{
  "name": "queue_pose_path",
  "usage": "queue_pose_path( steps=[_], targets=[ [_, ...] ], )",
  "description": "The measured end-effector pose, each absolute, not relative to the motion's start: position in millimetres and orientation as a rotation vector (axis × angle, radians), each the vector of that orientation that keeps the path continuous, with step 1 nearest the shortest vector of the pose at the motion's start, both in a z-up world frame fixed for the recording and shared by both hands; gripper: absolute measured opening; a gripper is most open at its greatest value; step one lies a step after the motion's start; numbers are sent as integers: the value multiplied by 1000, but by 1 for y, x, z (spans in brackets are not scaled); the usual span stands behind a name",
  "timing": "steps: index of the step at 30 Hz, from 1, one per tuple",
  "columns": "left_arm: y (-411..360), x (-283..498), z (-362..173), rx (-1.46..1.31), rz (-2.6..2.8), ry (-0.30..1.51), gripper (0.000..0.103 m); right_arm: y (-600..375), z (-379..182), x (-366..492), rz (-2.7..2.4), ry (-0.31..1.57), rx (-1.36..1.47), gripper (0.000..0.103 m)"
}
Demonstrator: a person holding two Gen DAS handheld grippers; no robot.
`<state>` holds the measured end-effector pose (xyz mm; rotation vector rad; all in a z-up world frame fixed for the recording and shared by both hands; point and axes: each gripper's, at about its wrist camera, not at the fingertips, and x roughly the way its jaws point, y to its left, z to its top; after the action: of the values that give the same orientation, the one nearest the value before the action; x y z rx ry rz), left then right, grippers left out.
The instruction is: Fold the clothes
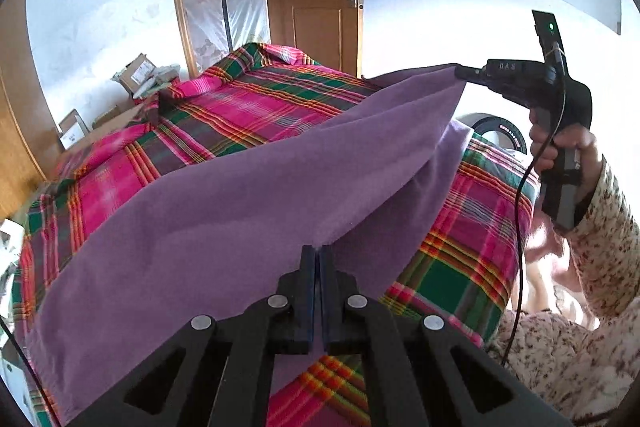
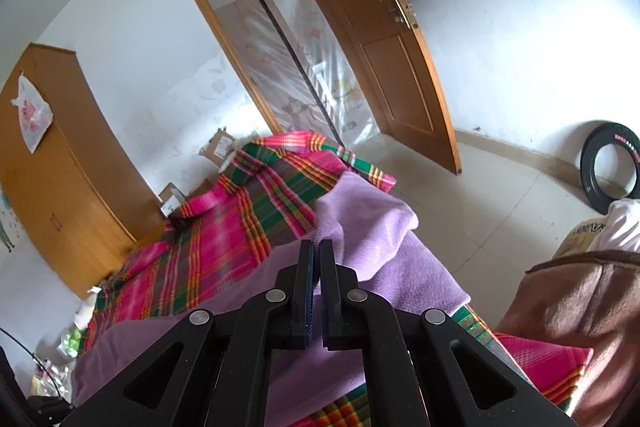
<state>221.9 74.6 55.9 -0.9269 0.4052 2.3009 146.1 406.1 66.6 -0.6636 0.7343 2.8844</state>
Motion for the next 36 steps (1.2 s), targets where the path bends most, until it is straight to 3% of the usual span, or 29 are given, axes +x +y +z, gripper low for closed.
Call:
queue_pose_path(
  steps=[22,36],
  targets=[
    [80,232,10,-1084,2186,428,3,410,21,154,2738,612,-872,5],
    [31,224,34,-1093,2238,240,4,402,48,167,2694,467,-771,7]
  ],
)
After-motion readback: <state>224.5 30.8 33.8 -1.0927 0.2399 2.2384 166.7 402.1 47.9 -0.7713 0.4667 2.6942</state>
